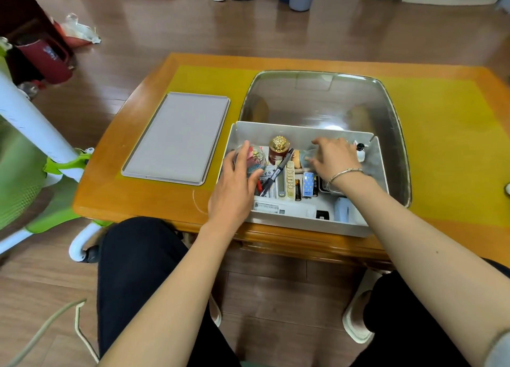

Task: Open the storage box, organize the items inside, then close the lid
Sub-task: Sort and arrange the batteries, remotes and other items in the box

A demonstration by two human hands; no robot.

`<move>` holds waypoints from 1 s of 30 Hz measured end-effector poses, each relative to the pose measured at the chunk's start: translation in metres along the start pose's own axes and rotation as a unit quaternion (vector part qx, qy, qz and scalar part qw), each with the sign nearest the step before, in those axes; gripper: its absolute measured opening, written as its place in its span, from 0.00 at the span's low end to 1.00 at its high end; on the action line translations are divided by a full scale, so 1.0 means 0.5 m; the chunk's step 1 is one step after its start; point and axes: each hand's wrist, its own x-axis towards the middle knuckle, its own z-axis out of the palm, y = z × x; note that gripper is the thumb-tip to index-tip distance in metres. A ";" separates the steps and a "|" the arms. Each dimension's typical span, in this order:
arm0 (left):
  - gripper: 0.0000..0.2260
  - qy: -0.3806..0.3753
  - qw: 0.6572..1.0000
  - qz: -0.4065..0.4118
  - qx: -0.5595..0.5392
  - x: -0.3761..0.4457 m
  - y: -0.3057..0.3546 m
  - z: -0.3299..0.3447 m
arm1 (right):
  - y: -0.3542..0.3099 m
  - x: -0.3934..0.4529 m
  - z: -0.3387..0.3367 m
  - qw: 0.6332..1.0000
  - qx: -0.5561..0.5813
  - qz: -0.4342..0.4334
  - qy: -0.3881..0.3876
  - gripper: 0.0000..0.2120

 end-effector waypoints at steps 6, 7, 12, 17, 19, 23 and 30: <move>0.25 -0.015 1.000 -0.009 0.001 0.002 -0.002 0.003 | 0.011 -0.023 -0.012 0.991 0.125 0.027 0.032 0.07; 0.26 -0.016 1.000 -0.017 -0.001 0.002 -0.003 0.005 | 0.015 -0.029 -0.014 0.988 0.141 0.034 0.051 0.07; 0.28 -0.017 0.998 -0.048 -0.028 0.001 0.000 0.005 | 0.024 -0.055 -0.031 0.961 0.243 0.052 0.123 0.06; 0.29 -0.041 0.996 -0.032 -0.069 0.001 0.004 -0.008 | 0.006 -0.087 -0.050 0.909 0.400 0.051 0.102 0.02; 0.27 -0.053 0.995 -0.032 -0.072 0.002 0.003 -0.008 | -0.002 -0.101 -0.054 0.892 0.440 0.048 0.094 0.03; 0.26 -0.059 0.994 0.002 -0.096 0.001 0.008 -0.006 | -0.011 -0.126 -0.052 0.860 0.501 0.050 0.086 0.10; 0.23 -0.114 0.974 0.053 -0.190 0.001 0.064 0.020 | -0.013 -0.149 -0.047 0.825 0.555 0.070 0.082 0.11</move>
